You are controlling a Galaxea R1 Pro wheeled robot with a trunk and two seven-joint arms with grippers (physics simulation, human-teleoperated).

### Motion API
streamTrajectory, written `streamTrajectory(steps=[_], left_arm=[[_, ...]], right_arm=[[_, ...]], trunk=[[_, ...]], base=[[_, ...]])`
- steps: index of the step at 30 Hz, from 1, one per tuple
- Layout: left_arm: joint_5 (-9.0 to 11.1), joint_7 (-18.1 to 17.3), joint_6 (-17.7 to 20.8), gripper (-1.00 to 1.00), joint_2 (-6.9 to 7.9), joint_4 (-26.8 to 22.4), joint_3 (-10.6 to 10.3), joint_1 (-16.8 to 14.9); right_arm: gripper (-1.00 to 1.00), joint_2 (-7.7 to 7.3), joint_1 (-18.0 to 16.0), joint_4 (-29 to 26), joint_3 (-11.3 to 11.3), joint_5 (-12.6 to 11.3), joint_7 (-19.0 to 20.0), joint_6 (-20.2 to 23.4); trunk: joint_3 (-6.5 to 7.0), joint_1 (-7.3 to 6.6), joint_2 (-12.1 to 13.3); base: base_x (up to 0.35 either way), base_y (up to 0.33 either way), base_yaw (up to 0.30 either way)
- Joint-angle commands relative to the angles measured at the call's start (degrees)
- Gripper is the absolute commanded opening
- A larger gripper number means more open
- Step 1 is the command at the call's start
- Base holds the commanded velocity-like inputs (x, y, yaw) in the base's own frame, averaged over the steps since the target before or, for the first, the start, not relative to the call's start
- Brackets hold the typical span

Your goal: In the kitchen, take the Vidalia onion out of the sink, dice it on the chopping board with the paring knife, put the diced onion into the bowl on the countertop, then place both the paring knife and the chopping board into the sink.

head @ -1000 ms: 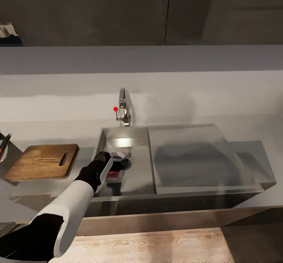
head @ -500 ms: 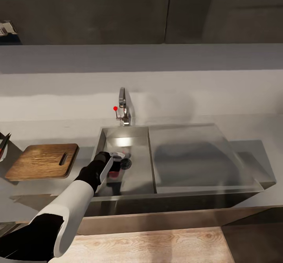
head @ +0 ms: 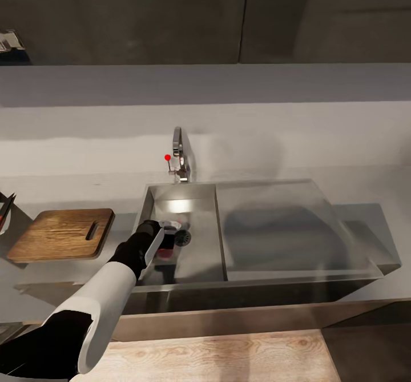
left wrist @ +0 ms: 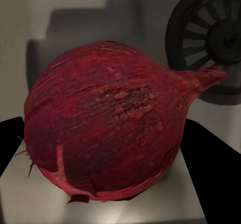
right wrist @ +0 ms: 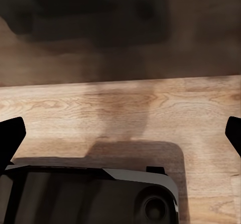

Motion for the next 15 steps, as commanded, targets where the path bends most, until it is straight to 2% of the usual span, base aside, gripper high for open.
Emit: streamTrajectory(steps=[1,15], left_arm=[[0.36,0.34,0.24,-1.0,0.03,-0.11,-0.24,-0.04],[0.36,0.34,0.33,-1.0,-0.06,-0.42,-0.24,-0.04]], right_arm=[[1.0,0.1,0.0,-0.11,-0.43,0.54,0.37,-0.11],[1.0,0.1,0.0,-0.11,-0.43,0.54,0.37,-0.11]], trunk=[[-0.09,0.04,-0.1],[0.7,0.04,-0.1]], base=[[0.0,0.0,0.0],[0.0,0.0,0.0]])
